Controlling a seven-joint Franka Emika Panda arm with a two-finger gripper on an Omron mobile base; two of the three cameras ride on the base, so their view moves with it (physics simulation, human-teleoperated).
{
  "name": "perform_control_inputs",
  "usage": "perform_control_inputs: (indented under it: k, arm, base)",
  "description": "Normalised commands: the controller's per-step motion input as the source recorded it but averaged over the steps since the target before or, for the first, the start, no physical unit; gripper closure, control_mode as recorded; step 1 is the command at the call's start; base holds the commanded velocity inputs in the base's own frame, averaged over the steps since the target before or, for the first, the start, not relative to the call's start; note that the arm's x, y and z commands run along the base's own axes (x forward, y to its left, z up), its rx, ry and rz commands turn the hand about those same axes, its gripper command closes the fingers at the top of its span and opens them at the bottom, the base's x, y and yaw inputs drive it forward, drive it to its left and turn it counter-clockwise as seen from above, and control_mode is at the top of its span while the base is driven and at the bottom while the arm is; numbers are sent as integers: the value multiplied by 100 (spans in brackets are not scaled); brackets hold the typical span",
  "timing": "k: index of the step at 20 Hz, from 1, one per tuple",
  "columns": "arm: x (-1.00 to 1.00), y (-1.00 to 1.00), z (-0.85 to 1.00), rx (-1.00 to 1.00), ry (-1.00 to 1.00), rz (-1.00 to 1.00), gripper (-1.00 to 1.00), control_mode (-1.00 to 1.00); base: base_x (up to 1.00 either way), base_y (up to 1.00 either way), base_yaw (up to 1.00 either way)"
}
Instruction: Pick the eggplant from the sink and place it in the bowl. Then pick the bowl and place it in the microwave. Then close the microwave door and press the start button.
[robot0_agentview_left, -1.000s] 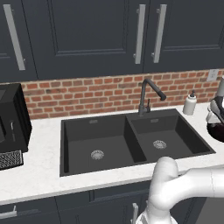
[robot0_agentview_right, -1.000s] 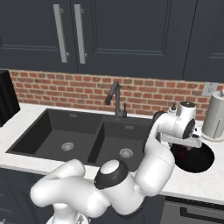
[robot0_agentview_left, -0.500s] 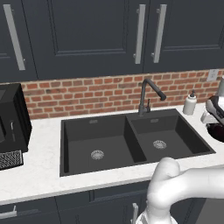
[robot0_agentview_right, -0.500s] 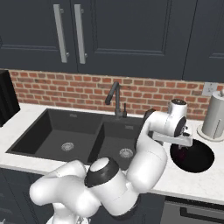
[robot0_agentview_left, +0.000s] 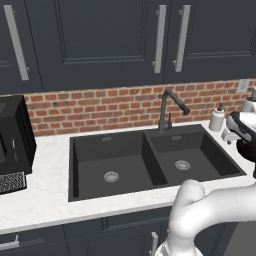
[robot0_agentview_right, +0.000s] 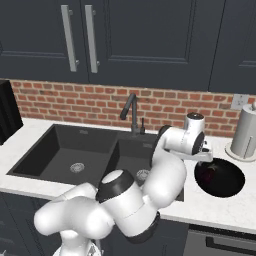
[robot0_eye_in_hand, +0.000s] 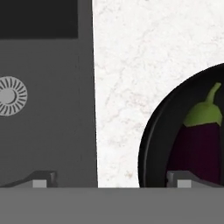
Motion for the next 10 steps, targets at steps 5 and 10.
perform_control_inputs:
  k: [5,10]
  arm:
    - [3,-15,0,0,3,7,-100,-100]
    - [0,0,-9,0,7,0,-100,-100]
  base:
    - [0,0,0]
    - [0,0,0]
